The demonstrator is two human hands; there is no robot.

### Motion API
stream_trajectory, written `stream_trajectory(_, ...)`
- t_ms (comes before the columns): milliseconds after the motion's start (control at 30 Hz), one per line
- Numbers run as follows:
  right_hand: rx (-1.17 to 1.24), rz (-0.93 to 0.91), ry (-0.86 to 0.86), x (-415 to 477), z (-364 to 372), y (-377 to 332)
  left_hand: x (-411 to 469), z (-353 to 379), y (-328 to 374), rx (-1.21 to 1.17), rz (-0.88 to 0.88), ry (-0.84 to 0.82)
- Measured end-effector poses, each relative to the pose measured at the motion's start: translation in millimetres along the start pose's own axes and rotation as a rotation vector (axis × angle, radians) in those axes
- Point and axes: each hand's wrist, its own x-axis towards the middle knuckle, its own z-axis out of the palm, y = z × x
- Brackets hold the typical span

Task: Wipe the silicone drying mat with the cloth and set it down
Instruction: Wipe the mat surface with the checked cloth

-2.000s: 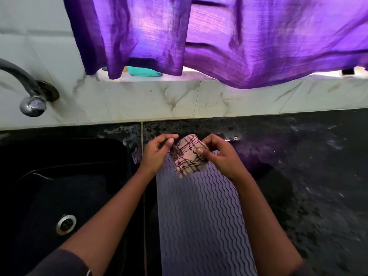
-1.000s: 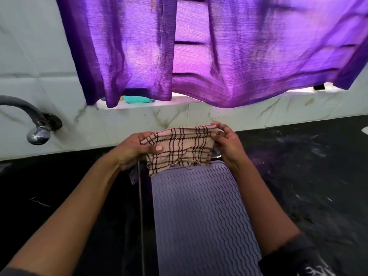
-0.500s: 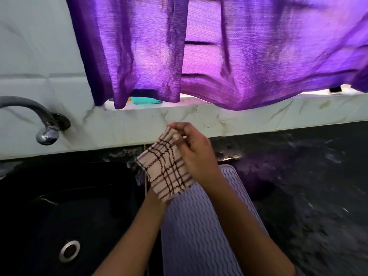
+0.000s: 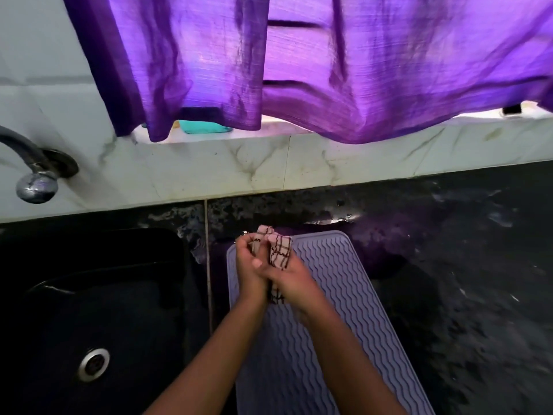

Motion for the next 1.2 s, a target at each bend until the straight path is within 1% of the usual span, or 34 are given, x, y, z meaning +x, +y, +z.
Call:
stream_trajectory(67,0.144,0.072,0.075,11,-22,3,10,-3,-3,0.066,-0.011,-0.038)
stream_trajectory(100,0.225,0.082,0.117,17,-35,1,15,-7,-2,0.093,-0.014,-0.091)
stream_trajectory(133,0.288,0.052,0.157,25,-47,-3,23,-14,-5,0.159,0.015,-0.127)
stream_trajectory(167,0.242,-0.035,0.212,33,-56,-7,34,-21,-11,0.345,0.085,-0.154)
stream_trajectory(200,0.078,-0.135,0.251,40,-61,-11,42,-30,-18,0.64,0.177,-0.161)
stream_trajectory(233,-0.196,-0.254,0.278,49,-63,-12,47,-39,-27,0.957,0.249,-0.181)
stream_trajectory(267,-0.513,-0.348,0.255,62,-63,-5,49,-45,-34,1.195,0.271,-0.217)
stream_trajectory(300,-0.828,-0.393,0.172,73,-61,7,50,-50,-42,1.325,0.256,-0.261)
stream_trajectory(333,-1.072,-0.414,0.074,83,-58,23,49,-53,-49,1.39,0.251,-0.295)
stream_trajectory(367,-1.239,-0.408,-0.034,90,-55,41,47,-55,-55,1.426,0.265,-0.306)
stream_trajectory(400,-1.327,-0.422,-0.1,94,-53,57,46,-57,-60,1.454,0.284,-0.307)
stream_trajectory(433,-1.363,-0.431,-0.11,94,-52,69,46,-58,-63,1.476,0.304,-0.295)
stream_trajectory(500,-1.361,-0.466,-0.061,98,-52,80,48,-57,-65,1.5,0.301,-0.271)
stream_trajectory(567,-1.33,-0.456,-0.046,93,-52,77,47,-56,-64,1.506,0.284,-0.279)
stream_trajectory(600,-1.31,-0.462,-0.056,87,-52,76,47,-56,-64,1.505,0.293,-0.271)
stream_trajectory(700,-1.25,-0.474,-0.163,49,-55,87,46,-56,-64,1.501,0.311,-0.256)
stream_trajectory(767,-1.237,-0.444,-0.213,24,-58,93,47,-56,-65,1.498,0.327,-0.246)
stream_trajectory(900,-1.275,-0.379,-0.238,20,-57,90,45,-56,-64,1.493,0.335,-0.241)
stream_trajectory(967,-1.33,-0.373,-0.197,20,-52,94,45,-55,-64,1.491,0.331,-0.248)
stream_trajectory(1033,-1.377,-0.383,-0.078,18,-42,106,45,-56,-63,1.483,0.333,-0.246)
stream_trajectory(1133,-1.342,-0.305,0.056,20,-29,110,44,-56,-63,1.483,0.338,-0.238)
stream_trajectory(1200,-1.342,-0.323,0.09,23,-28,106,44,-56,-64,1.482,0.337,-0.23)
